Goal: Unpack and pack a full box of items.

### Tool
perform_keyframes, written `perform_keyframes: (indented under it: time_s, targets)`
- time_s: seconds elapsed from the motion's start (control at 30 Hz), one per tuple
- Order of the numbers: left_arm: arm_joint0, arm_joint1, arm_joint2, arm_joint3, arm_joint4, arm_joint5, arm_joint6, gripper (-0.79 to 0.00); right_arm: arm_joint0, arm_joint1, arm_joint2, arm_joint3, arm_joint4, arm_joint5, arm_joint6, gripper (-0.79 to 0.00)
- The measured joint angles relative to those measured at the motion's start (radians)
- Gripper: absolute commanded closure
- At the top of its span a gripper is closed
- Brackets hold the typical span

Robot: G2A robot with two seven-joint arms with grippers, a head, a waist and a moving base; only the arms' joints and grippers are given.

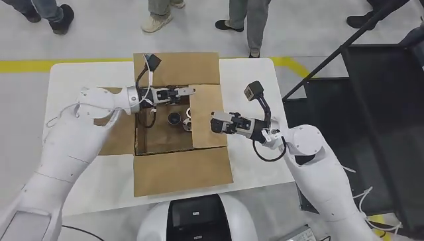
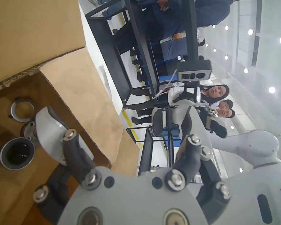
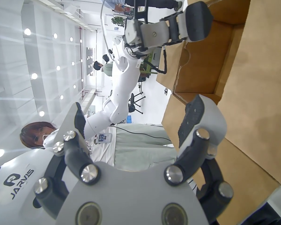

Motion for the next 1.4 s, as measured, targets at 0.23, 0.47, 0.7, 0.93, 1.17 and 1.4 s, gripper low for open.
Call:
perform_keyframes:
  time_s: [0.23,0.47,0.7,0.93,1.17,1.4]
  targets:
    - [-0.091,-0.074,0.114,0.201,-0.061,-0.054,0.011,-0.785,-0.009,0.004,0.003,0.0,0.005,-0.004,-0.011,-0.785]
    - [-0.144,-0.143,0.175,0.355,-0.147,-0.124,-0.008,-0.785,-0.014,0.008,-0.001,-0.003,0.01,-0.007,-0.011,-0.785]
    - [-0.173,-0.19,0.167,0.404,-0.337,-0.261,-0.147,-0.785,-0.008,0.012,-0.012,-0.041,0.041,-0.022,0.041,-0.785]
    - [-0.195,-0.223,0.166,0.38,-0.433,-0.325,-0.231,-0.785,-0.016,0.024,0.006,-0.117,0.085,-0.024,0.164,-0.785]
    - [-0.234,-0.289,0.224,0.431,-0.48,-0.324,-0.259,-0.785,-0.029,0.034,0.017,-0.152,-0.004,0.037,0.122,-0.785]
    - [-0.258,-0.333,0.256,0.492,-0.485,-0.321,-0.262,-0.785,-0.068,0.046,0.043,-0.168,-0.156,0.128,0.027,-0.785]
